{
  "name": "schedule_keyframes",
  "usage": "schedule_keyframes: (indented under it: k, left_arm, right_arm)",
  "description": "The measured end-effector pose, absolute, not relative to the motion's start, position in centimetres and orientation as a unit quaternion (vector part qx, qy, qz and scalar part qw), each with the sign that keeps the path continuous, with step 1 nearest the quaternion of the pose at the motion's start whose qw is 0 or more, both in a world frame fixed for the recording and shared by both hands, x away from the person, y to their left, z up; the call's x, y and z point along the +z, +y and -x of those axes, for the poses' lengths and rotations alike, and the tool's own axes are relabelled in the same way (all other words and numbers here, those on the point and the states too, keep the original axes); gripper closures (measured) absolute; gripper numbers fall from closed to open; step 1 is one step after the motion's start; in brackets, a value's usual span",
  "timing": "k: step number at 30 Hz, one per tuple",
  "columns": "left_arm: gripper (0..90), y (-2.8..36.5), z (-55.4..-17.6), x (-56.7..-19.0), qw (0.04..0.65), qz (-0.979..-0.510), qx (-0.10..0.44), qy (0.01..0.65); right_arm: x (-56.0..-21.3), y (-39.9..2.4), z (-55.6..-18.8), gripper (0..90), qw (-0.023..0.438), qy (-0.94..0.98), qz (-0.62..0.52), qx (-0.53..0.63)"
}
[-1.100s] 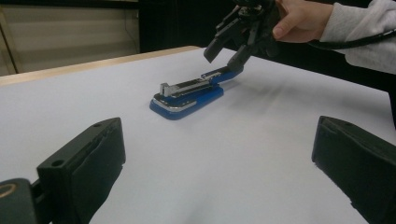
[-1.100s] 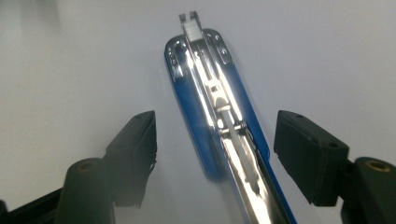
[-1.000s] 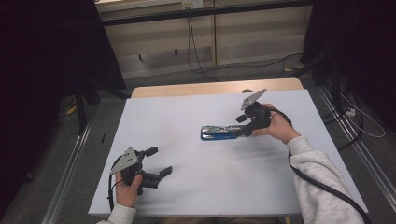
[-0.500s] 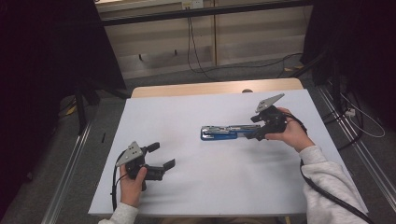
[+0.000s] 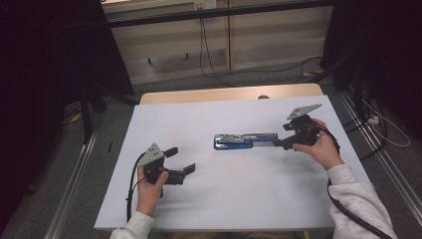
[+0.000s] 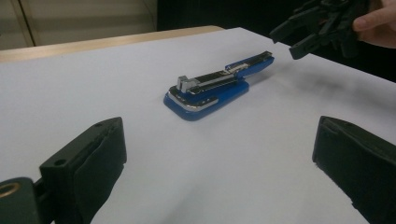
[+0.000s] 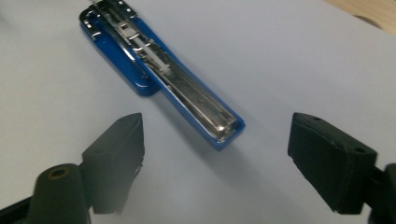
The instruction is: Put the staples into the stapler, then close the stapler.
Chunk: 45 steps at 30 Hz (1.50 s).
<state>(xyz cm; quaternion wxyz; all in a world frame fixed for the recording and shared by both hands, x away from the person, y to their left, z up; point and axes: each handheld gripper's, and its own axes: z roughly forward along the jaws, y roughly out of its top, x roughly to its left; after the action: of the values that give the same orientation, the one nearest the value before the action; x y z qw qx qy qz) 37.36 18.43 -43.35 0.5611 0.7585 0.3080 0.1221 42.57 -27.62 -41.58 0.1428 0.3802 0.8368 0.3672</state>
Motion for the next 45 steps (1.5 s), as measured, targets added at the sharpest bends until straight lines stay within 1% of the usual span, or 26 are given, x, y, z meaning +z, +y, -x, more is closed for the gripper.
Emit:
schedule_keyframes:
  k: [2,4,7,16,19,24,27,29,31,34,35,36,37,38,39,41,43,44,45]
  left_arm:
    - [3.0,17.9,-37.8,-43.4,0.555,-0.761,0.123,0.312]
    - [3.1,17.4,-38.3,-43.4,0.553,-0.762,0.124,0.313]
    - [3.5,16.6,-38.9,-43.5,0.556,-0.759,0.125,0.317]
    - [3.8,14.9,-40.5,-44.0,0.551,-0.76,0.117,0.326]
    - [4.0,14.5,-40.9,-44.1,0.539,-0.767,0.117,0.329]
    - [7.0,13.8,-41.5,-44.4,0.53,-0.77,0.119,0.335]
    - [13.6,13.4,-41.8,-44.5,0.53,-0.767,0.124,0.339]
    - [18.6,13.4,-42.1,-44.7,0.525,-0.767,0.127,0.346]
    - [26.0,13.3,-42.3,-44.9,0.519,-0.768,0.132,0.352]
    - [38.7,13.2,-42.6,-45.1,0.493,-0.773,0.144,0.373]
    - [43.1,13.0,-42.8,-45.0,0.486,-0.775,0.144,0.378]
    - [48.5,12.9,-42.9,-45.0,0.485,-0.775,0.146,0.379]
    - [53.2,12.8,-43.0,-44.9,0.479,-0.776,0.147,0.383]
    - [58.8,12.6,-43.1,-44.9,0.477,-0.775,0.146,0.387]
    - [62.3,12.4,-43.2,-44.9,0.476,-0.776,0.146,0.387]
    - [72.7,12.2,-43.5,-45.2,0.471,-0.777,0.145,0.391]
    - [79.3,12.1,-43.8,-45.6,0.463,-0.783,0.141,0.39]
    - [82.8,12.1,-44.0,-45.7,0.451,-0.792,0.139,0.387]
    - [84.6,12.0,-44.2,-45.8,0.449,-0.793,0.135,0.388]
  right_arm:
    - [-41.7,-28.0,-42.4,22.2,0.147,0.828,-0.394,0.37]
    - [-41.9,-28.3,-42.2,26.0,0.152,0.829,-0.398,0.363]
    - [-42.3,-28.7,-42.0,28.3,0.152,0.831,-0.403,0.351]
    - [-42.4,-29.4,-41.6,28.4,0.159,0.825,-0.41,0.355]
    - [-42.4,-29.5,-41.6,28.4,0.16,0.826,-0.409,0.355]
    - [-42.4,-29.6,-41.5,28.9,0.163,0.825,-0.409,0.354]
    - [-42.4,-29.7,-41.4,30.2,0.164,0.825,-0.408,0.354]
    - [-42.4,-29.9,-41.4,34.0,0.163,0.825,-0.408,0.356]
    - [-42.4,-30.0,-41.3,41.0,0.164,0.824,-0.409,0.356]
    - [-42.5,-30.0,-41.3,54.9,0.162,0.826,-0.406,0.355]
    - [-42.5,-29.9,-41.3,58.2,0.163,0.829,-0.403,0.352]
    - [-42.6,-29.8,-41.2,64.3,0.164,0.831,-0.401,0.348]
    - [-42.6,-29.7,-41.2,68.0,0.162,0.833,-0.4,0.347]
    - [-42.7,-29.6,-41.3,70.0,0.163,0.833,-0.402,0.345]
    - [-42.8,-29.5,-41.3,73.5,0.166,0.831,-0.405,0.343]
    - [-42.9,-29.5,-41.3,81.8,0.167,0.827,-0.412,0.343]
    - [-43.0,-29.3,-41.3,87.3,0.17,0.827,-0.41,0.344]
    - [-43.1,-29.2,-41.3,88.9,0.165,0.83,-0.409,0.342]
    - [-43.2,-29.0,-41.3,89.9,0.164,0.833,-0.406,0.337]
